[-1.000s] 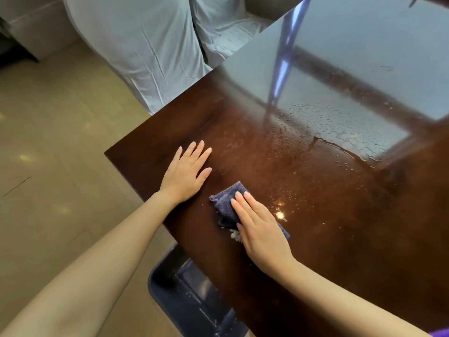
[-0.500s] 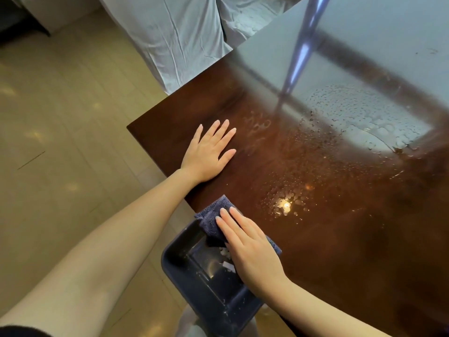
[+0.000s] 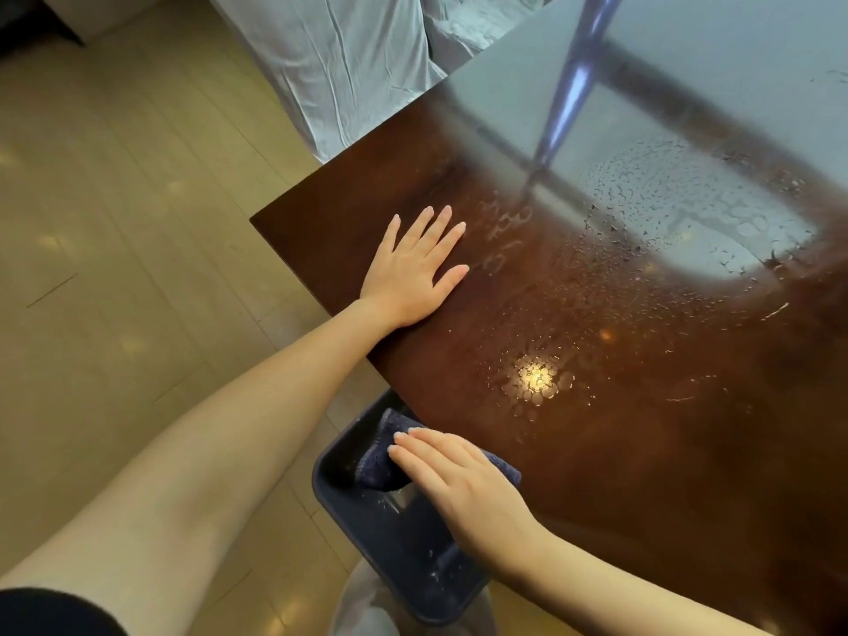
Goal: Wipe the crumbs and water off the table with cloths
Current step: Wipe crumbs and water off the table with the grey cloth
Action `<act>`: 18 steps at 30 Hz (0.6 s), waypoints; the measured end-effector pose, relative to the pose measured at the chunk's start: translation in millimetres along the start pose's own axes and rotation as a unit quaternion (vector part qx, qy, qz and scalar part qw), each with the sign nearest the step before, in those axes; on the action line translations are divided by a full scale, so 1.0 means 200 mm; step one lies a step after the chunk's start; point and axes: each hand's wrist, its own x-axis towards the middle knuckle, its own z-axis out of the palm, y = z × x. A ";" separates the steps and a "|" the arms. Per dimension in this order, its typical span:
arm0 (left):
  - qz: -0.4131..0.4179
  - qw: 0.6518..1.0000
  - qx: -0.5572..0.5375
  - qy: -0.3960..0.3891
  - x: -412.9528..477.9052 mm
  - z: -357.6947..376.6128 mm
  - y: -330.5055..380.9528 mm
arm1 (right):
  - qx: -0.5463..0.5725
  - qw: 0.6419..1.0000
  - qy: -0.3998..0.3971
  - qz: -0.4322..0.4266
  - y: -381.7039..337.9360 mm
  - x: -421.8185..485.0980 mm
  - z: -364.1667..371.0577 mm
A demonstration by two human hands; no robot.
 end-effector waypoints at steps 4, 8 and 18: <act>0.000 1.000 0.003 0.001 0.00 0.00 0.00 | 0.080 0.996 0.037 0.029 0.00 0.01 -0.07; 0.002 1.000 0.002 0.001 0.00 0.00 0.00 | 0.231 0.960 0.107 0.116 0.03 0.01 -0.17; -0.001 1.000 0.014 0.006 0.01 0.01 -0.01 | 0.161 0.953 0.180 0.185 0.53 -0.08 -0.48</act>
